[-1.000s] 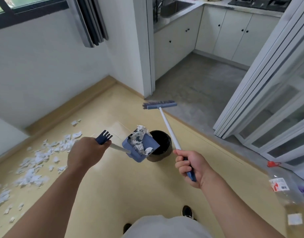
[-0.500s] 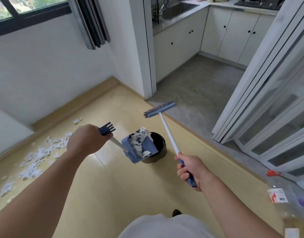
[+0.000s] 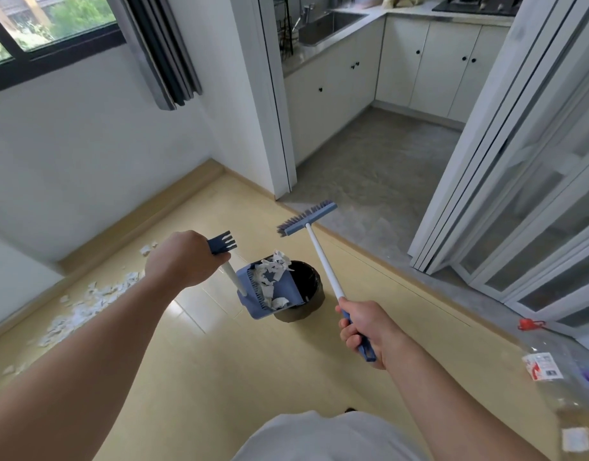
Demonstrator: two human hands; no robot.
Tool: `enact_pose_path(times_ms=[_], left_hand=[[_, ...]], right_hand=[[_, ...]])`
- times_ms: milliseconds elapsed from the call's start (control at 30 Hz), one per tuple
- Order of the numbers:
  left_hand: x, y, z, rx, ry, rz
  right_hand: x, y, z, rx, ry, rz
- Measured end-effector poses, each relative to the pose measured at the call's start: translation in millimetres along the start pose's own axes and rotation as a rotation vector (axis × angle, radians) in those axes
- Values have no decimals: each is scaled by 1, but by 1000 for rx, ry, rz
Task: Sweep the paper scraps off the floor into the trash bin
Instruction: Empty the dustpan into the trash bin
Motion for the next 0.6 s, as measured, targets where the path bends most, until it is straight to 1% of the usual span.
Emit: enact_pose_path(times_ms=[233, 600], left_hand=[[1, 4, -6, 65, 11, -63], [0, 1, -12, 94, 30, -43]], right_hand=[[0, 1, 0, -28, 40, 7], [3, 8, 1, -27, 68, 3]])
Point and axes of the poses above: each hand's wrist, its own z-axis away from the middle knuckle, its own x-axis out of the palm, y = z × x, the point moved 1 cm from there along -z, towards the middle knuckle, and after that the axes turned 12 degrees about -z, right-handed, at the moved point
